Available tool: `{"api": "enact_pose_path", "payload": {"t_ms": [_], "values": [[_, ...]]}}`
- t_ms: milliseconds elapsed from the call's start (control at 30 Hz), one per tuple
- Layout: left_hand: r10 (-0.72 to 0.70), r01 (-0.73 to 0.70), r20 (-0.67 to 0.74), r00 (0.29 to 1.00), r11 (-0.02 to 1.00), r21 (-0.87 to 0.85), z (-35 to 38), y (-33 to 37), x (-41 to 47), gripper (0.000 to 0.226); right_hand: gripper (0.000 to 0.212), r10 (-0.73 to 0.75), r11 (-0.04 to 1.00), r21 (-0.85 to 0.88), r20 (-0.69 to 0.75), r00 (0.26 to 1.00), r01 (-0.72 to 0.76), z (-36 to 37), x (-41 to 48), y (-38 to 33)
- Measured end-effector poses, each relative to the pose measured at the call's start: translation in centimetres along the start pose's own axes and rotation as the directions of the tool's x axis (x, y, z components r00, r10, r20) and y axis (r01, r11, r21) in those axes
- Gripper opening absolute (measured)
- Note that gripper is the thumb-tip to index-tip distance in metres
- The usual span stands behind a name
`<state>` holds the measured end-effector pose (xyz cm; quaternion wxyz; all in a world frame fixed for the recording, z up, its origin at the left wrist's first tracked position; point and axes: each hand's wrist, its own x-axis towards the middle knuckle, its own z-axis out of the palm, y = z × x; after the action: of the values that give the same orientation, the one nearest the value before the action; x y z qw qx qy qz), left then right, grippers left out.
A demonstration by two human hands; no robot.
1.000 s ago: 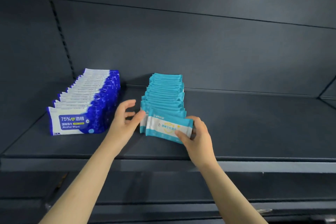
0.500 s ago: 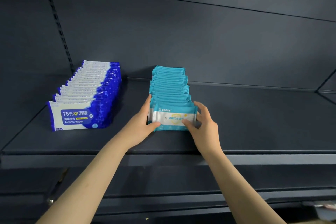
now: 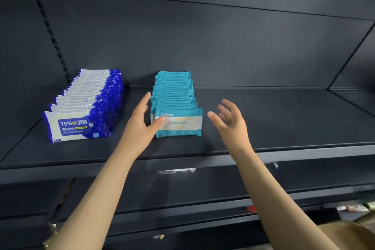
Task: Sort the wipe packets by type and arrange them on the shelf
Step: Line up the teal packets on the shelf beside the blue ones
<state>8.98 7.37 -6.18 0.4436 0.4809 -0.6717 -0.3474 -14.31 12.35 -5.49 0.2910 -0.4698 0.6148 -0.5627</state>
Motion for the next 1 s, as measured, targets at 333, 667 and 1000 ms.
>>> {"api": "enact_pose_path", "payload": {"t_ms": [333, 667, 1000], "values": [[0.166, -0.160, 0.037, 0.985, 0.977, -0.139, 13.8, 12.8, -6.5, 0.058, 0.045, -0.035, 0.989, 0.128, -0.294, 0.955, 0.076, -21.6, -9.2, -2.3], [0.084, 0.094, 0.507, 0.858, 0.944, -0.315, 35.6, 20.2, -19.8, 0.051, 0.051, 0.227, 0.973, 0.170, -0.602, 0.766, -0.155, -42.9, -25.3, 5.7], [-0.181, 0.373, 0.842, 0.508, 0.928, -0.026, 53.8, 17.1, -32.0, 0.050, 0.054, 0.553, 0.826, 0.440, -0.753, 0.355, -0.353, -52.7, -39.0, 20.6]]}}
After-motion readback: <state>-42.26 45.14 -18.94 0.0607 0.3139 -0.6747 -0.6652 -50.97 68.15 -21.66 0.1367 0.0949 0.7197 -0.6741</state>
